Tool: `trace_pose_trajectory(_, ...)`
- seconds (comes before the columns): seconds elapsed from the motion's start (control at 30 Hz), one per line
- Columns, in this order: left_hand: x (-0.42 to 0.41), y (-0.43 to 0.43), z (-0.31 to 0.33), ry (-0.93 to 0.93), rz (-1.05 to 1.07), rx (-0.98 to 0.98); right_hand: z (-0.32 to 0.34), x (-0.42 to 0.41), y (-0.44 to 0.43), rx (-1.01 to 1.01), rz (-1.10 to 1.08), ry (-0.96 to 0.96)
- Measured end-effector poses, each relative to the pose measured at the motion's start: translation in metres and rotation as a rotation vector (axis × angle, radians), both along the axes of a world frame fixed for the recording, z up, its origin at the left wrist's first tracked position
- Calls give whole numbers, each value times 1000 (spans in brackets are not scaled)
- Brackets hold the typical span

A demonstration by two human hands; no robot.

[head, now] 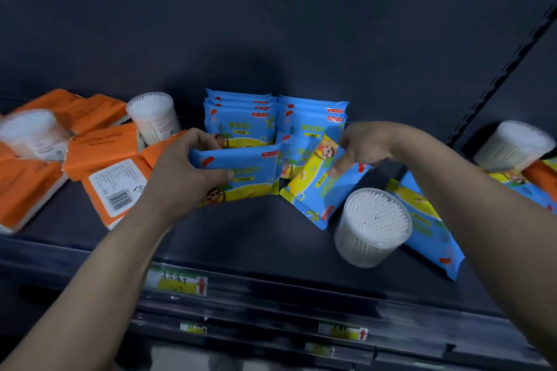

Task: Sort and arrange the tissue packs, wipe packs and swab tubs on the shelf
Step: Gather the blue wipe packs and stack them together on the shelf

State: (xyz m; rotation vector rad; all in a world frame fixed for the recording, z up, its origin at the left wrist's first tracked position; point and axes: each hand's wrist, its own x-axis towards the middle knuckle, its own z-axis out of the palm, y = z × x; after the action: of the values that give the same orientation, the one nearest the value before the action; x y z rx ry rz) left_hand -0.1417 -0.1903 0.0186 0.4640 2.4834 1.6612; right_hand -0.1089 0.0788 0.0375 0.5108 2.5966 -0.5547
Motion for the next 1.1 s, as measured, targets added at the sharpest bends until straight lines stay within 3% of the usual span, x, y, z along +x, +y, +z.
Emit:
trace_pose_trajectory(0.13,-17,1,1,-47,-91,20,12,-1,-9,-139,-125,162)
trace_pose_trajectory(0.33,-51,7,-4,-22,-252,-68,34,-8,-33,168,1,322)
trace_pose_trajectory(0.57,-89,2,-12,26,-361,-117,29,-19,-61,189,-24,310)
trace_pose_trajectory(0.83,-104,4,-4,317,-464,-386,19,-18,-74,181,-82,134)
trace_pose_trajectory(1.1,-107,5,2,282,-451,-385,13,-19,-72,199,1,132)
